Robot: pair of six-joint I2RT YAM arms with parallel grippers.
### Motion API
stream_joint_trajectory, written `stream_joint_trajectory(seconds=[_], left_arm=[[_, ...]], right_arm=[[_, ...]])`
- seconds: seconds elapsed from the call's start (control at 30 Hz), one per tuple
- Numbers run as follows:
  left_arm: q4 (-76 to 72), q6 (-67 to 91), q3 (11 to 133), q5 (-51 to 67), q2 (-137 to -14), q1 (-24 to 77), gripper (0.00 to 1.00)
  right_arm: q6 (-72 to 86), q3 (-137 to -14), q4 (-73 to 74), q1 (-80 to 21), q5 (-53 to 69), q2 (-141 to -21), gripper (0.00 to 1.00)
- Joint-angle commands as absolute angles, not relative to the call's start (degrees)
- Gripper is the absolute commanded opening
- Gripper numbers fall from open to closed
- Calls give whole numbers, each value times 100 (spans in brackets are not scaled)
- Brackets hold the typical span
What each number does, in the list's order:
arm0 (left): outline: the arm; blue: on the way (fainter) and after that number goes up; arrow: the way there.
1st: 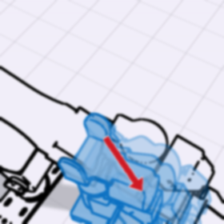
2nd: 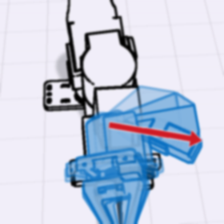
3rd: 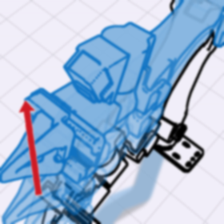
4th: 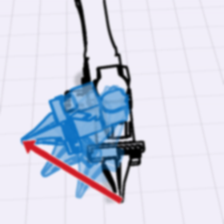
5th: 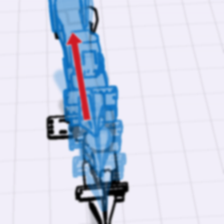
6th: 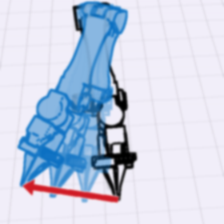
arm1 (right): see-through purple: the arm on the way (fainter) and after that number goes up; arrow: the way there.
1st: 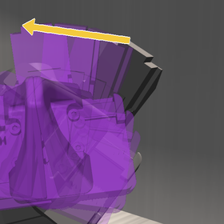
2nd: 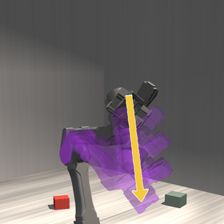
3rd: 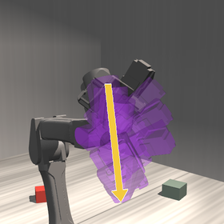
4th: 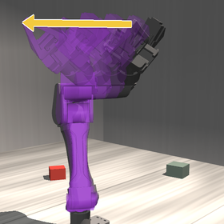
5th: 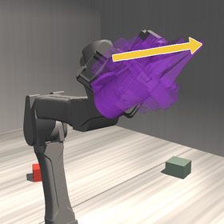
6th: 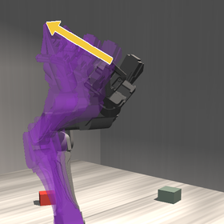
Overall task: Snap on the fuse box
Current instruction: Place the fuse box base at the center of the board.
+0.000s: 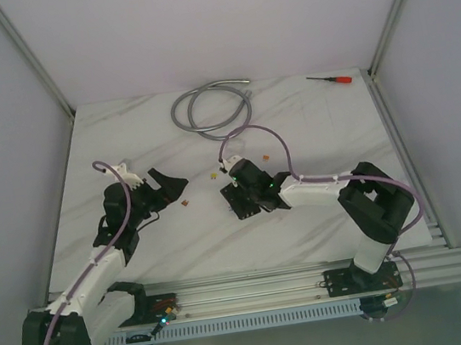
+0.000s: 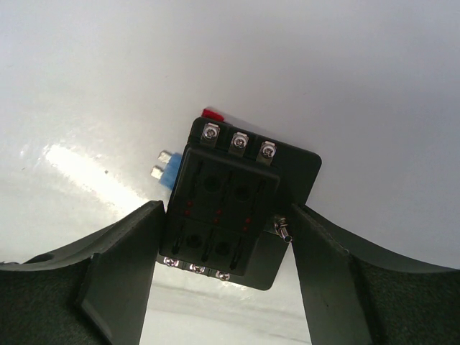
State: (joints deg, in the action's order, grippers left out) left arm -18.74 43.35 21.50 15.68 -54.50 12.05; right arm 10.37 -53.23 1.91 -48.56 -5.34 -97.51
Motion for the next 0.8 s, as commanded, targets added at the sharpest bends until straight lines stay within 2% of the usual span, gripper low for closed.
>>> stream_joint_trajectory(seconds=[0.0, 0.43, 0.77], left_arm=[[-1819, 4368, 2191, 1592, -5501, 1272, 100], [-1797, 4695, 1911, 1235, -5182, 1607, 100], [-1775, 4640, 2126, 1282, -5561, 1730, 100]], right_arm=[[1394, -5148, 523, -5001, -619, -9638, 73], [1924, -4599, 917, -5033, -909, -8962, 74], [1828, -4632, 1161, -5294, -793, -8901, 83]])
